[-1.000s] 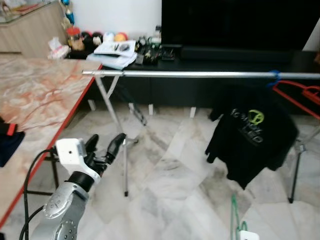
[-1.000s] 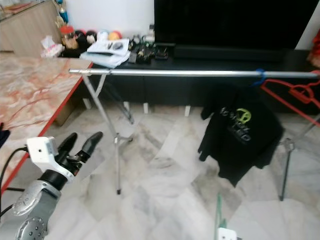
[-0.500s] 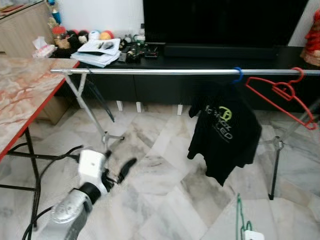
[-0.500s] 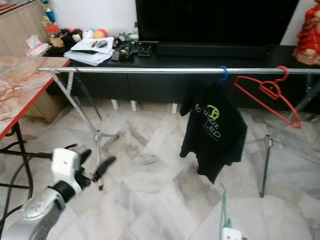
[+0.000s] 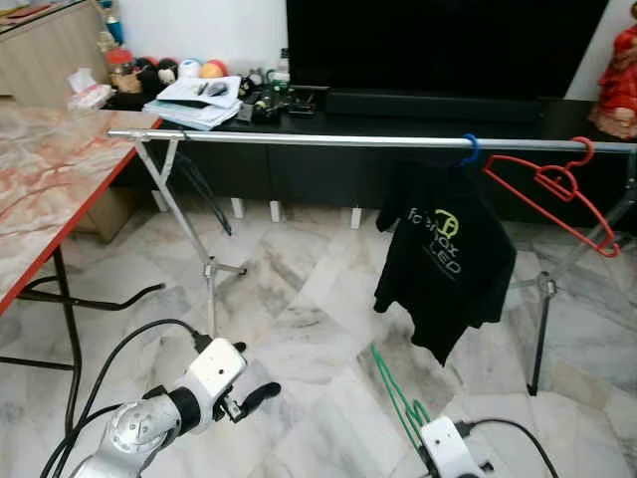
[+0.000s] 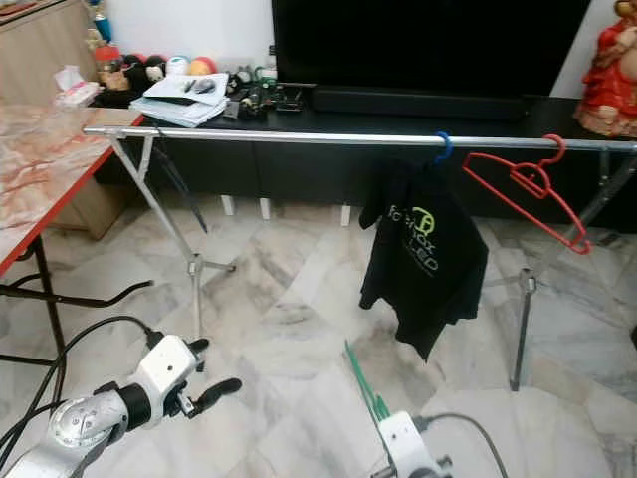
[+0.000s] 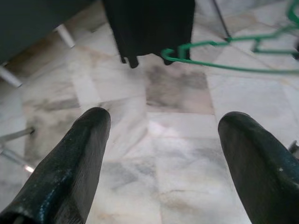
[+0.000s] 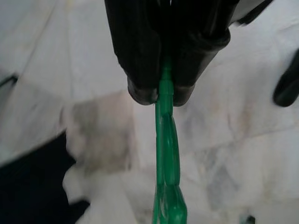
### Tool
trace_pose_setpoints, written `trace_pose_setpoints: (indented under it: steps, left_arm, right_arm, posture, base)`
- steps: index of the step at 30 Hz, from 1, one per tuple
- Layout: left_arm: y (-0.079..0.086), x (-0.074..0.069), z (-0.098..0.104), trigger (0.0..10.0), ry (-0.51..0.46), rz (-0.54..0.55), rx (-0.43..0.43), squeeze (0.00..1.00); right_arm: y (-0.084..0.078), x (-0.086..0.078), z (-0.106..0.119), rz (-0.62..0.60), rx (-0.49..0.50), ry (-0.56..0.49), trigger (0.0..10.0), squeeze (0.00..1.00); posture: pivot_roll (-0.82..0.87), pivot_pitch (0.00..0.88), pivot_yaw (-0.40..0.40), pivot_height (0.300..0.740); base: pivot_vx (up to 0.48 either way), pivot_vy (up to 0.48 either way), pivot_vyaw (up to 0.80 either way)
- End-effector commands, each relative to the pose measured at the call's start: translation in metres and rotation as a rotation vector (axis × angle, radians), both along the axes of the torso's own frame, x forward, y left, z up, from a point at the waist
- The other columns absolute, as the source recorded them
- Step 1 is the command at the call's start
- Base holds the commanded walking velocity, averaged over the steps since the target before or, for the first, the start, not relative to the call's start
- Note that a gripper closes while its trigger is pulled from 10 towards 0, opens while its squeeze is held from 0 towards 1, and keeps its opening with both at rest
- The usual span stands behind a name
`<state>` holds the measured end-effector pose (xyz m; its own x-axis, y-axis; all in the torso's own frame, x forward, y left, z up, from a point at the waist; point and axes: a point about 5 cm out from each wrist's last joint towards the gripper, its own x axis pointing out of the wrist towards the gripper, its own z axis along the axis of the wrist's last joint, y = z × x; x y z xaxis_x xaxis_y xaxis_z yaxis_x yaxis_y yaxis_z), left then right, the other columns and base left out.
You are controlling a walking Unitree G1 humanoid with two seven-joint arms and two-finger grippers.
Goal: Hang hanger
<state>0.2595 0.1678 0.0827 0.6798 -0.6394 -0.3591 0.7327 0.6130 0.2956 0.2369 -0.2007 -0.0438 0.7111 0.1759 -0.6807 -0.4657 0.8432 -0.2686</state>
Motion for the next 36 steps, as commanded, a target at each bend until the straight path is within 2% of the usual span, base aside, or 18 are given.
trace_pose_setpoints:
  steps: [1,3,5,7,8,11,17,19,24,28,31,36]
  left_arm:
    - [-0.005,-0.003,-0.006,10.0,0.035,-0.081,0.025,0.00]
    - [-0.008,-0.004,-0.008,10.0,0.063,-0.129,0.013,0.00]
    - [-0.011,-0.005,-0.009,10.0,0.083,-0.166,0.003,0.00]
    - [-0.020,-0.004,-0.005,10.0,0.104,-0.253,-0.028,0.00]
    - [-0.020,-0.004,-0.005,10.0,0.104,-0.253,-0.028,0.00]
    - [-0.028,-0.002,0.000,10.0,0.114,-0.329,-0.046,0.00]
    - [-0.040,-0.003,0.005,10.0,0.196,-0.467,-0.079,0.00]
    - [-0.043,0.001,0.008,10.0,0.207,-0.489,-0.096,0.00]
    - [-0.047,0.005,0.014,10.0,0.211,-0.505,-0.130,0.00]
    - [-0.058,0.008,0.021,10.0,0.226,-0.555,-0.171,0.00]
    - [-0.066,0.010,0.023,10.0,0.226,-0.602,-0.148,0.00]
    - [-0.067,0.012,0.018,10.0,0.213,-0.610,-0.095,0.00]
  right_arm:
    - [0.004,0.007,0.008,0.132,0.023,-0.012,10.0,0.00]
    - [0.010,0.010,0.013,0.280,0.034,-0.013,10.0,0.00]
    - [0.013,0.012,0.018,0.373,0.045,-0.016,10.0,0.00]
    - [0.017,0.019,0.034,0.580,0.092,0.002,10.0,0.00]
    - [0.017,0.019,0.034,0.580,0.092,0.002,10.0,0.00]
    - [0.018,0.021,0.040,0.724,0.046,0.034,10.0,0.00]
    - [0.021,0.030,0.052,0.852,-0.010,0.037,10.0,0.00]
    - [0.023,0.034,0.056,0.886,-0.060,0.013,10.0,0.00]
    - [0.025,0.041,0.061,0.866,-0.074,-0.025,10.0,0.00]
    - [0.030,0.049,0.070,0.861,-0.065,-0.072,10.0,0.00]
    - [0.033,0.053,0.079,0.897,-0.054,-0.098,10.0,0.00]
    - [0.035,0.054,0.087,0.943,-0.033,-0.096,10.0,0.00]
  posture:
    - [0.01,0.134,0.013,0.740]
    - [0.01,0.134,0.013,0.740]
    - [0.00,0.135,0.011,0.740]
    - [-0.01,0.135,0.009,0.740]
    - [-0.01,0.135,0.009,0.740]
    - [-0.01,0.136,0.009,0.740]
    - [-0.02,0.142,0.016,0.740]
    - [-0.02,0.147,0.021,0.740]
    - [-0.02,0.149,0.034,0.740]
    - [-0.03,0.146,0.042,0.740]
    - [-0.03,0.141,0.042,0.740]
    - [-0.04,0.140,0.042,0.740]
  base:
    - [0.000,0.000,0.00]
    - [0.000,0.000,0.00]
    - [0.000,0.000,0.00]
    - [0.000,0.000,0.00]
    - [0.000,0.000,0.00]
    - [0.000,0.000,0.00]
    - [0.000,0.000,0.00]
    - [0.000,0.000,0.00]
    - [0.000,0.000,0.00]
    - [0.000,0.000,0.00]
    - [0.000,0.000,0.00]
    - [0.000,0.000,0.00]
